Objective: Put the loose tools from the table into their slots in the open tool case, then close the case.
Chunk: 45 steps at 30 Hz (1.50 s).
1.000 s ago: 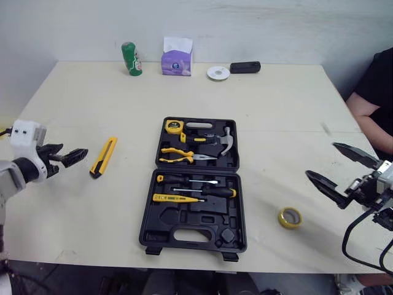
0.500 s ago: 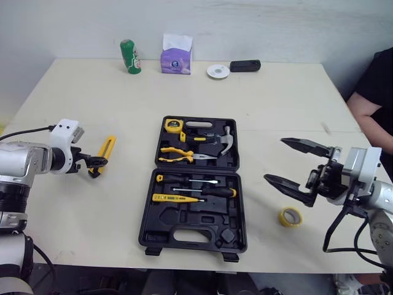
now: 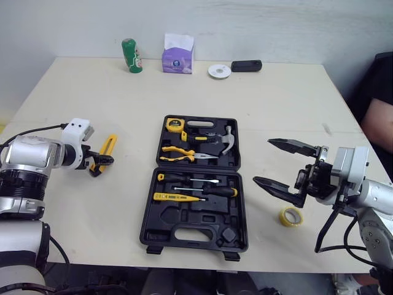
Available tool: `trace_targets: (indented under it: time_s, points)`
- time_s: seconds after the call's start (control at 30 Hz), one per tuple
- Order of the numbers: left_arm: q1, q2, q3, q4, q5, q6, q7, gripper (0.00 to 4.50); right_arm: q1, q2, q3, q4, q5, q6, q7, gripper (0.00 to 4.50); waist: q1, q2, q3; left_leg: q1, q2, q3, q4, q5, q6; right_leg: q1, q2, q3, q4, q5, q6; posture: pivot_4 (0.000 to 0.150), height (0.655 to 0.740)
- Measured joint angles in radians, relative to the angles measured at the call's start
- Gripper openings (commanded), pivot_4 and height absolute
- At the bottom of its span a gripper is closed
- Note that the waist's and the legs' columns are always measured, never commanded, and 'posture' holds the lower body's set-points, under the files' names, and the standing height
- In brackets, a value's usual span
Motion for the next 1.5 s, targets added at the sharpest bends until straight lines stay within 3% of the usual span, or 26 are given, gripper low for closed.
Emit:
trace_targets:
  time_s: [0.17,0.2,0.33,0.6,0.9,1.2,1.5]
  points:
    - [0.02,0.005,0.009,-0.003,0.025,-0.023,-0.019,1.37,0.001,0.005,0.001,-0.007,-0.005,0.016,-0.025,4.5,0.0,0.0,0.0,0.001,0.0,0.0,0.0,0.0,0.001,0.001,-0.001,0.0,0.0,0.0,0.0,0.15,0.74]
    - [0.022,0.004,0.016,-0.004,0.025,-0.023,-0.019,1.26,0.001,0.005,0.001,-0.008,-0.005,0.017,-0.028,4.5,0.0,0.0,0.0,0.001,0.0,0.0,0.0,0.0,0.001,0.001,-0.001,0.0,0.0,0.0,0.0,0.15,0.74]
    - [0.047,-0.001,0.066,-0.004,0.023,-0.036,-0.021,1.26,0.005,0.005,0.001,-0.021,-0.008,0.023,-0.037,4.5,-0.002,0.0,0.0,0.002,0.0,0.0,0.0,0.0,0.001,0.001,-0.001,0.0,0.0,0.0,0.0,0.15,0.74]
    - [0.106,-0.036,0.152,-0.033,-0.004,-0.357,-0.106,1.26,0.014,0.0,0.001,-0.024,-0.018,0.032,-0.031,4.5,0.01,-0.002,0.001,0.0,0.0,0.0,0.001,-0.001,0.001,0.001,-0.001,-0.001,0.0,0.0,0.0,0.15,0.74]
    - [0.173,-0.039,0.166,-0.443,-0.117,-0.536,-0.334,1.26,0.136,-0.055,-0.064,-0.019,-0.073,0.012,0.049,4.5,0.02,-0.002,0.001,-0.001,0.0,0.0,0.001,-0.002,0.002,0.003,0.0,-0.001,-0.002,0.001,0.001,0.15,0.74]
    - [0.191,-0.058,0.045,-0.724,-0.222,-0.449,-0.467,1.26,0.228,-0.062,-0.119,-0.019,-0.06,0.018,0.081,4.5,0.015,-0.001,0.002,0.002,0.0,0.0,0.001,-0.002,0.002,0.005,0.001,0.0,-0.004,0.001,0.001,0.15,0.74]
    - [0.106,0.035,-0.183,-0.873,-0.218,-0.278,-0.598,1.26,0.291,-0.062,-0.154,-0.023,-0.059,0.014,0.099,4.5,0.019,0.0,0.003,0.002,0.0,0.0,0.001,-0.002,0.003,0.006,0.002,0.002,-0.005,0.001,0.001,0.15,0.74]
